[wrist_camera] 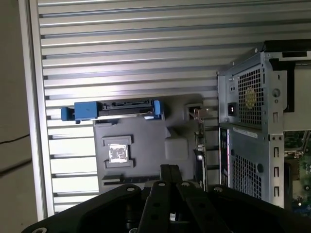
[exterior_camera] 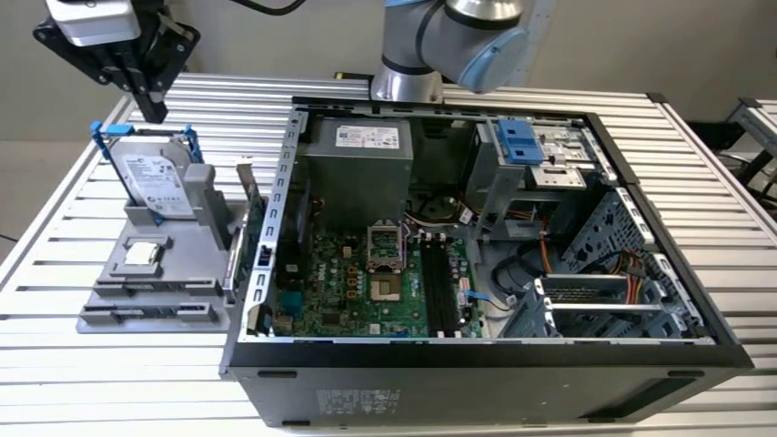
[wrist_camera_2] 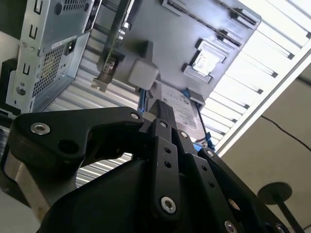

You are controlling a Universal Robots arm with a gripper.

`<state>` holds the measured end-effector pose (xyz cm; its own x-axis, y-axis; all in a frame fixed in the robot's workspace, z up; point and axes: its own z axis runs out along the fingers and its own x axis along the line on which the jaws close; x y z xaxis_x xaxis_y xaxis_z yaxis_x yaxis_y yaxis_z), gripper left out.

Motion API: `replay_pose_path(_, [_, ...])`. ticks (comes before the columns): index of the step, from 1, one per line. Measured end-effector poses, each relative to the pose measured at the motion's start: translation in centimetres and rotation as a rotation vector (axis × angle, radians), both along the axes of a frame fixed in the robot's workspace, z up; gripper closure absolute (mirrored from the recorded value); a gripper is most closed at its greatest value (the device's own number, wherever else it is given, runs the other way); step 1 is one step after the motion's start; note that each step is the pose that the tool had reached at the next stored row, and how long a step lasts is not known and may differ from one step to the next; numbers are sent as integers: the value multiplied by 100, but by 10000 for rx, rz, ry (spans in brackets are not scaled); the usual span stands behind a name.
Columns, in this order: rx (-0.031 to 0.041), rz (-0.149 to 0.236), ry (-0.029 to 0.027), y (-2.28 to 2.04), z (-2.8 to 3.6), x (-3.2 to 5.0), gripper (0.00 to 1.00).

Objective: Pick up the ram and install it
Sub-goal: 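Reach for the ram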

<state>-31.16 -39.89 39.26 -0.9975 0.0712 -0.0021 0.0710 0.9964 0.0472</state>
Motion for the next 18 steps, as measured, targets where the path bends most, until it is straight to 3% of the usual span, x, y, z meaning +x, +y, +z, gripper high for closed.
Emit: replay_pose_path(18, [0,0,-1,0,-1,-299,100])
